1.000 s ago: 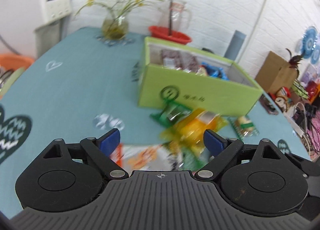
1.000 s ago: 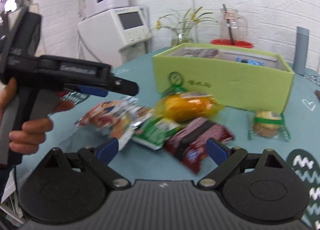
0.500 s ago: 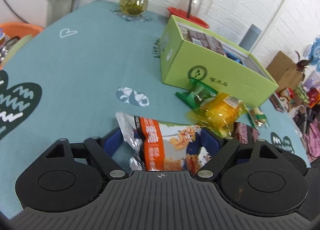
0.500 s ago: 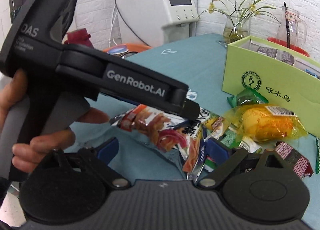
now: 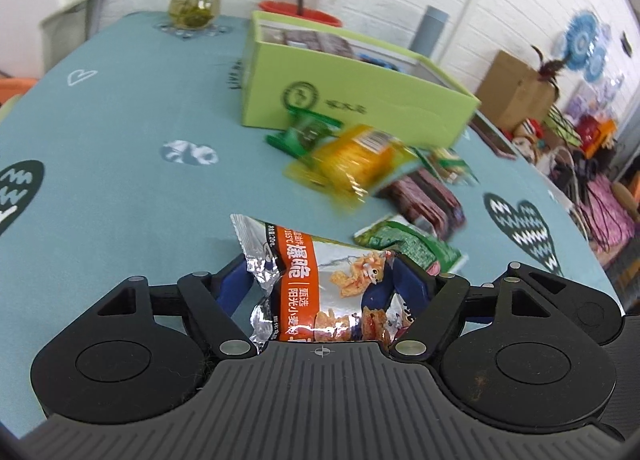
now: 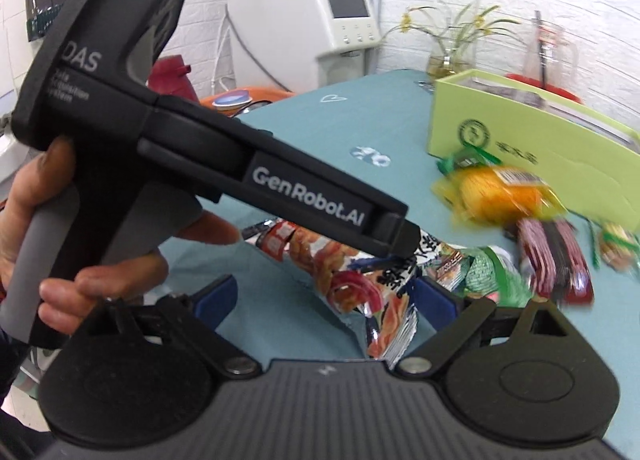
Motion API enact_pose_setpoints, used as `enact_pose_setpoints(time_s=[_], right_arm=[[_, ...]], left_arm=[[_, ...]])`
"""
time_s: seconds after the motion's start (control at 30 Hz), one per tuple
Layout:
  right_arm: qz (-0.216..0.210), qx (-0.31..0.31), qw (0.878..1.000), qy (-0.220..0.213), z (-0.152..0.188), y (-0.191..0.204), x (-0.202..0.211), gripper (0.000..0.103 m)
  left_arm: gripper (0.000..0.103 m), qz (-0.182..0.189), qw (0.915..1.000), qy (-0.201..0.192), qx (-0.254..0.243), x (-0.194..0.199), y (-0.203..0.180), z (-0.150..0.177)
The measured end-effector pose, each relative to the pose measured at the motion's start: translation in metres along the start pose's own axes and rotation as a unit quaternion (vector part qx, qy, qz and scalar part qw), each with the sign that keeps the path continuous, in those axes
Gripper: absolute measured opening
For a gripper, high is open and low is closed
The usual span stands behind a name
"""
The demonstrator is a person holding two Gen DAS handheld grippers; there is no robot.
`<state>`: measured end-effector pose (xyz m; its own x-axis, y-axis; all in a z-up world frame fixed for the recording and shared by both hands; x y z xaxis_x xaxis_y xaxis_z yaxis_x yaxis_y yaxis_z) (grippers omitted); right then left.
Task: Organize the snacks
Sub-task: 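Grasp the orange-and-silver chip bag with the left tool, then lift the chip bag and carry it over the green box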
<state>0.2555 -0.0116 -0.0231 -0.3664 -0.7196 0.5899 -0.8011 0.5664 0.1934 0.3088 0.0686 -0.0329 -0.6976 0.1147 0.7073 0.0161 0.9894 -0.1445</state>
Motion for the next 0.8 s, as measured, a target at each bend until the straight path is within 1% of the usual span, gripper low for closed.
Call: enact_pose_setpoints(time_s=[0.13, 0.2, 0.3, 0.33, 0.4, 0.47, 0.57, 0.63, 0.73, 0.8], right_arm=[[0.016, -0.023, 0.999, -0.018, 0.021, 0.005, 0.024, 0.094], [0.017, -0.033, 0.999, -0.025, 0.029, 0.008, 0.034, 0.094], [0.016, -0.029, 0.999, -0.026, 0.034, 0.009, 0.044, 0.093], [0.016, -0.025, 0.999, -0.028, 0.035, 0.007, 0.049, 0.093], [0.027, -0.017, 0.999, -0.041, 0.031, 0.003, 0.060, 0.093], [0.034, -0.006, 0.998, -0.057, 0.023, -0.001, 0.068, 0.093], [0.029, 0.002, 0.998, -0.064, 0.014, -0.015, 0.061, 0.093], [0.023, -0.002, 0.998, -0.056, 0.009, -0.028, 0.047, 0.093], [0.014, 0.001, 0.999, -0.040, 0.005, -0.041, 0.025, 0.093], [0.014, 0.001, 0.999, -0.031, 0.004, -0.048, 0.015, 0.093]], left_arm=[[0.066, 0.017, 0.9990, -0.006, -0.041, 0.005, -0.032, 0.014], [0.067, 0.021, 0.9977, -0.009, -0.063, 0.004, -0.048, 0.018], [0.068, 0.019, 0.9946, -0.020, -0.100, 0.002, -0.067, 0.019], [0.066, 0.012, 0.9947, -0.024, -0.099, 0.003, -0.068, 0.016], [0.065, -0.003, 0.9961, -0.033, -0.082, 0.008, -0.060, 0.007], [0.061, -0.014, 0.9975, -0.044, -0.053, 0.018, -0.044, 0.000], [0.063, -0.018, 0.9989, -0.042, -0.014, 0.030, -0.022, 0.001], [0.064, -0.016, 0.9994, -0.028, 0.007, 0.033, -0.011, 0.009], [0.063, -0.015, 0.9988, 0.004, 0.047, 0.031, 0.000, 0.027], [0.064, 0.005, 0.9971, 0.023, 0.073, 0.029, 0.001, 0.039]])
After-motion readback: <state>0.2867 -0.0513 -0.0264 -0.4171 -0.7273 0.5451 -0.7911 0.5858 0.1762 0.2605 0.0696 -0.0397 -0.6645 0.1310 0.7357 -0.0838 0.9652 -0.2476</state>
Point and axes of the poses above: each gripper's, at about its wrist camera, not at the fingertips, and x roughly against the way its jaws point, y to its left, z to its underside, the point moved 9 cm from there along -x, roughly the way its jaws point, and after that the axes turned 13 degrees about -z, right-handed, at the moved point
